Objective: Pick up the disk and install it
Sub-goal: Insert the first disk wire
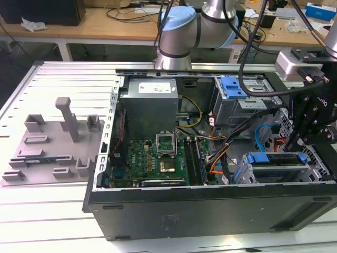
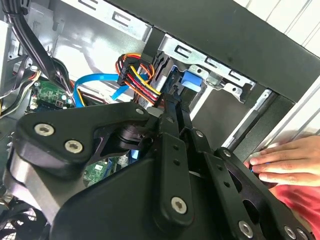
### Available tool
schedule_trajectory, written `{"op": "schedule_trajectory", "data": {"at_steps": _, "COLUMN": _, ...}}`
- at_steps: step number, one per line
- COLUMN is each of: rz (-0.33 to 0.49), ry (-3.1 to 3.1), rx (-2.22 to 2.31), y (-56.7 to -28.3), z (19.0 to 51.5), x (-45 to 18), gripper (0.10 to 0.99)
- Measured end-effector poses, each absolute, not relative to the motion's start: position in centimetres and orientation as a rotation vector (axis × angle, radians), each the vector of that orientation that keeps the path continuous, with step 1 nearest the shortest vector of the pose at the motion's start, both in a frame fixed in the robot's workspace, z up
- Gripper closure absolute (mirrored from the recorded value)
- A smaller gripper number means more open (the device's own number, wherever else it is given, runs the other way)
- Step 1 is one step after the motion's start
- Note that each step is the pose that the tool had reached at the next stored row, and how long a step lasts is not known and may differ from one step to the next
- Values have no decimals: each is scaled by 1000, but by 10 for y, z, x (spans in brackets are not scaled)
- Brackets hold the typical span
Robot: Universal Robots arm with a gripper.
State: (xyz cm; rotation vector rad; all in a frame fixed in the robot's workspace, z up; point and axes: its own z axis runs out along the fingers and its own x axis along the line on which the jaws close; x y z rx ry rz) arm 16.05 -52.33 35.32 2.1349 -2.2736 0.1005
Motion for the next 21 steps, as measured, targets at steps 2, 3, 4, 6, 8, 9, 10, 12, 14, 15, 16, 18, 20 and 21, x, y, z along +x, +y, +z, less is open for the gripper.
{"op": "schedule_trajectory", "data": {"at_steps": 2, "rz": 101, "ry": -2274, "rx": 2134, "y": -523, "z": 353, "x": 161, "gripper": 922}}
{"op": "schedule_trajectory", "data": {"at_steps": 3, "rz": 100, "ry": -2277, "rx": 2131, "y": -523, "z": 352, "x": 161, "gripper": 922}}
{"op": "schedule_trajectory", "data": {"at_steps": 4, "rz": 100, "ry": -2287, "rx": 2120, "y": -523, "z": 352, "x": 161, "gripper": 922}}
{"op": "schedule_trajectory", "data": {"at_steps": 6, "rz": 100, "ry": -2295, "rx": 2110, "y": -523, "z": 351, "x": 161, "gripper": 922}}
{"op": "schedule_trajectory", "data": {"at_steps": 8, "rz": 100, "ry": -2296, "rx": 2110, "y": -523, "z": 351, "x": 161, "gripper": 922}}
{"op": "schedule_trajectory", "data": {"at_steps": 9, "rz": 100, "ry": -2296, "rx": 2110, "y": -523, "z": 351, "x": 161, "gripper": 922}}
{"op": "schedule_trajectory", "data": {"at_steps": 10, "rz": 100, "ry": -2296, "rx": 2110, "y": -523, "z": 351, "x": 161, "gripper": 922}}
{"op": "schedule_trajectory", "data": {"at_steps": 12, "rz": 100, "ry": -2296, "rx": 2110, "y": -523, "z": 350, "x": 161, "gripper": 922}}
{"op": "schedule_trajectory", "data": {"at_steps": 14, "rz": 100, "ry": -2296, "rx": 2110, "y": -523, "z": 350, "x": 161, "gripper": 922}}
{"op": "schedule_trajectory", "data": {"at_steps": 15, "rz": 100, "ry": -2296, "rx": 2110, "y": -523, "z": 350, "x": 161, "gripper": 922}}
{"op": "schedule_trajectory", "data": {"at_steps": 16, "rz": 100, "ry": -2296, "rx": 2110, "y": -523, "z": 350, "x": 161, "gripper": 922}}
{"op": "schedule_trajectory", "data": {"at_steps": 18, "rz": 100, "ry": -2296, "rx": 2110, "y": -523, "z": 350, "x": 161, "gripper": 922}}
{"op": "schedule_trajectory", "data": {"at_steps": 20, "rz": 100, "ry": -2296, "rx": 2110, "y": -523, "z": 349, "x": 161, "gripper": 922}}
{"op": "schedule_trajectory", "data": {"at_steps": 21, "rz": 100, "ry": -2296, "rx": 2110, "y": -523, "z": 349, "x": 160, "gripper": 922}}
